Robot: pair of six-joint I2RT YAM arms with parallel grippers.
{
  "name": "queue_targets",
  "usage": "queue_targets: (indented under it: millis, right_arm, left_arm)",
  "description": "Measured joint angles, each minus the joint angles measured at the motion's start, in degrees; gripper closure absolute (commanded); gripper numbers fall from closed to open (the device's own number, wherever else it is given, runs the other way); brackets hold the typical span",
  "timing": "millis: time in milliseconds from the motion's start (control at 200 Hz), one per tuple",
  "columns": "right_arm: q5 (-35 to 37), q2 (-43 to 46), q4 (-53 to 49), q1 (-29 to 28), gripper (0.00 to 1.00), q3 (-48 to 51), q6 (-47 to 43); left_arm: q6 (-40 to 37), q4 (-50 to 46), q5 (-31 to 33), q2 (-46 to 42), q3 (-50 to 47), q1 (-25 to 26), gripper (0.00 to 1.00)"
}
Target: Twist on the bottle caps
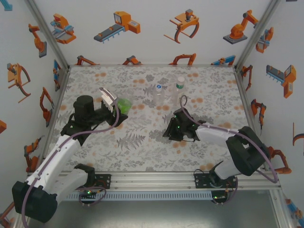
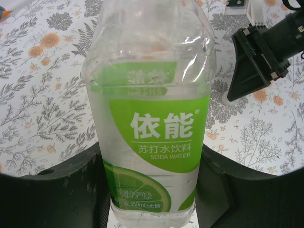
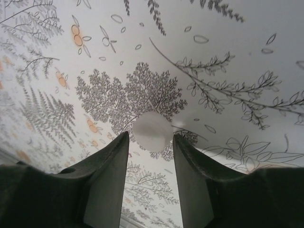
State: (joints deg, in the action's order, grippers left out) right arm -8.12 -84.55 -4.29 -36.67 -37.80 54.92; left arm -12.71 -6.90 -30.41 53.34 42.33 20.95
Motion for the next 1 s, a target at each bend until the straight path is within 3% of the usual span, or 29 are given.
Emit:
queue_targets:
  millis: [325,996]
  right_arm:
    - [6.97,-7.3,-14.75,-3.02,0.55,-12.87,-9.7]
    - [13.77,-11.58,-23.98,-7.08,0.52,-23.1,-14.34]
  left_arm:
    - [-0.02,-0.7,0.59,0.0,0.39,0.0,1.0]
    - [-0.04,-1.73,0.83,-0.02,1.09,0.0,1.0]
